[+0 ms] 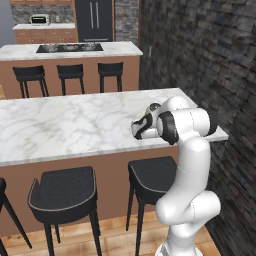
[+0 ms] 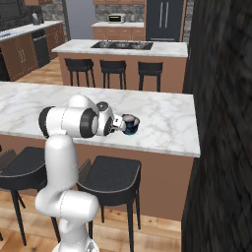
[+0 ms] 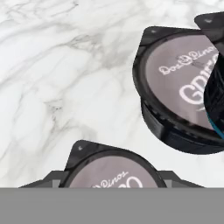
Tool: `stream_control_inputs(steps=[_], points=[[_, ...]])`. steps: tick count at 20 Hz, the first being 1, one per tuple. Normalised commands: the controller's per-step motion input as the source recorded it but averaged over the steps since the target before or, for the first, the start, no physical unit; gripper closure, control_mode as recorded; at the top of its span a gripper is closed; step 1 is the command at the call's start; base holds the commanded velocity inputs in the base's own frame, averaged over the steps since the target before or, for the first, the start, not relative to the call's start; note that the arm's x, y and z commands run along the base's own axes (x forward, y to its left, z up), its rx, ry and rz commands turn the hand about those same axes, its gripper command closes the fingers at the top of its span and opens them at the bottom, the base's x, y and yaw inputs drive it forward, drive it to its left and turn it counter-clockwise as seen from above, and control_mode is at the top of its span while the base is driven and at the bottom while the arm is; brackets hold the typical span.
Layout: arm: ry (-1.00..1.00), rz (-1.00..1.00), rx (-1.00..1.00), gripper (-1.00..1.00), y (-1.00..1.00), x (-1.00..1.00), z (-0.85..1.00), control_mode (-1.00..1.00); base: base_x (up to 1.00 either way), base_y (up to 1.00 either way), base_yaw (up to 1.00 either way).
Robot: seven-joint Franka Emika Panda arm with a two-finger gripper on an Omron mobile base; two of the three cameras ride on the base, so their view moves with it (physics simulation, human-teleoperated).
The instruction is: Stack the yogurt containers by placing the smaller containers on top of the larger containers.
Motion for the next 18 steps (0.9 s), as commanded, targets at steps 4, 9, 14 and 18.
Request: stream_control_inputs(steps=[4,9,14,18], points=[[-0.10,0.00,0.02,1.00,0.00,-0.23,0.43,-1.00,0.00,0.00,0.00],[-0.09,-0.01,0.01,1.00,0.00,-0.20,0.45,-1.00,0.00,0.00,0.00],[-0.07,-0.04,0.00,1.00,0.00,-0.17,0.51,-1.00,0.00,0.00,0.00],[-0.04,-0.05,0.00,1.00,0.02,-0.08,0.58,-1.00,0.00,0.00,0.00]])
